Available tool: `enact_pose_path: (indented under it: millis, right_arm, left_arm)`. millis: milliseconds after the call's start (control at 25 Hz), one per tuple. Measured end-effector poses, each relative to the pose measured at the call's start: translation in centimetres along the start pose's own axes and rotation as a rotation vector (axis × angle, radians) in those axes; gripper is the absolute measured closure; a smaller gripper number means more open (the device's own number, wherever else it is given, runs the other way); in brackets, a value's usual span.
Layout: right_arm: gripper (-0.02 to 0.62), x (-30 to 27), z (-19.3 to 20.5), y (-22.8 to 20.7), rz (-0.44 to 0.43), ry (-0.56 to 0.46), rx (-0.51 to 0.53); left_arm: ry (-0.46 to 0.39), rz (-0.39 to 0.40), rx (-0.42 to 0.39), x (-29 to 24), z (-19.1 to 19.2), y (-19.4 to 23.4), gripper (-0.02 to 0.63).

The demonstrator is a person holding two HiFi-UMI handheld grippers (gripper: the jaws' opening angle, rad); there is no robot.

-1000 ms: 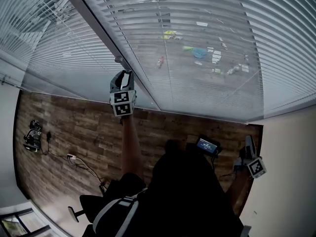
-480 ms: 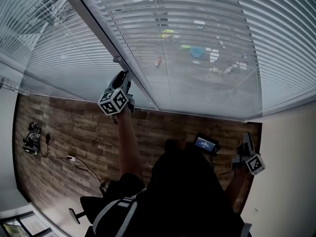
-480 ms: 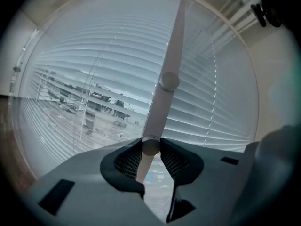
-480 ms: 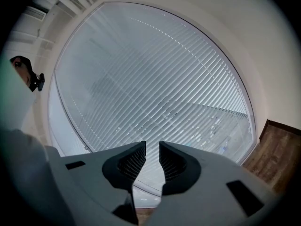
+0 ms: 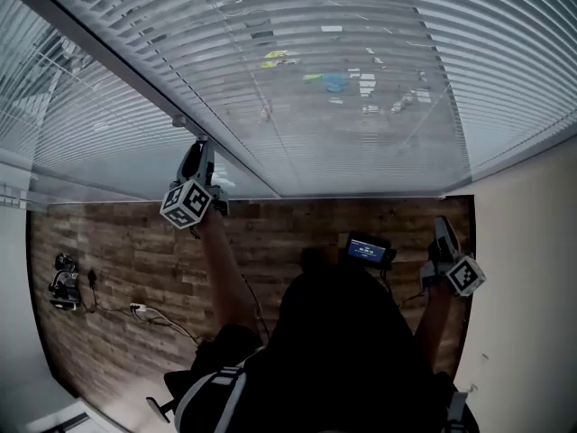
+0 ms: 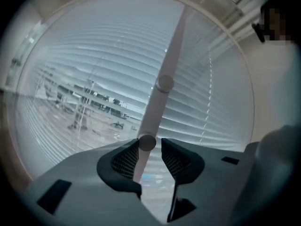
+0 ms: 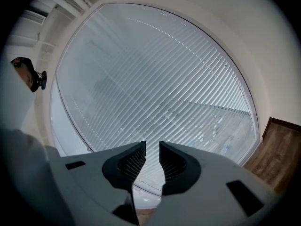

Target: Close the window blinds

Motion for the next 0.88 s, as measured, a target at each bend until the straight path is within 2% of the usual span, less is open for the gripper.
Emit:
enact_pose_path:
  millis: [80,160,280,360,480,640,880]
  right_arm:
    - [0.502,0.3,0.7,-0.8,-0.007,-0.009,-0.008]
    - [0.502,0.7,1.7,-1.9,-0.015,-0.012,-0.017]
    - [0.502,0.7,2.1,-2.6,-0.019,-0.016,-0.031]
    - [0.502,0.6,1.9,-2.3,-0.017,-0.018,-0.03]
    - [0.502,0.4,1.7,-2.0,-0.033,-0.022,-0.022]
    - [0.502,0.6,2.0,-2.6,-0.039,-0.028,-0.022]
    - [0.502,0.5,1.5,-1.8,-0.029,-0.026,-0.035]
  left_arm:
    - [0.044,-0.049,-0.185,-0.1,0.7,-0.9,0.459]
    - [0.062,-0.087,-0.312,0.1,1.9,-1.4,0.459]
    - [0.053,-0.142,-0.405,0.3,2.1,-1.6,0.459]
    - [0.05,-0.166,-0.424,0.0,1.6,-1.6,0.459]
    - [0.041,-0.174,-0.376,-0.4,1.4,-1.4,0.459]
    - [0.04,-0.156,-0.265,-0.5,1.8,-0.7,0.469]
    - [0.029,-0.086,0.021,-0.6,0.9,0.2,0.471]
Point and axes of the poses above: the fingertips, and each gripper's own axes: x backward along the fingers, y to its left, z out of its underside, the point moved 5 cm from there along x, backward along the fingers, and after that the axes turned 9 degrees about -z, right-handed, at the moved point
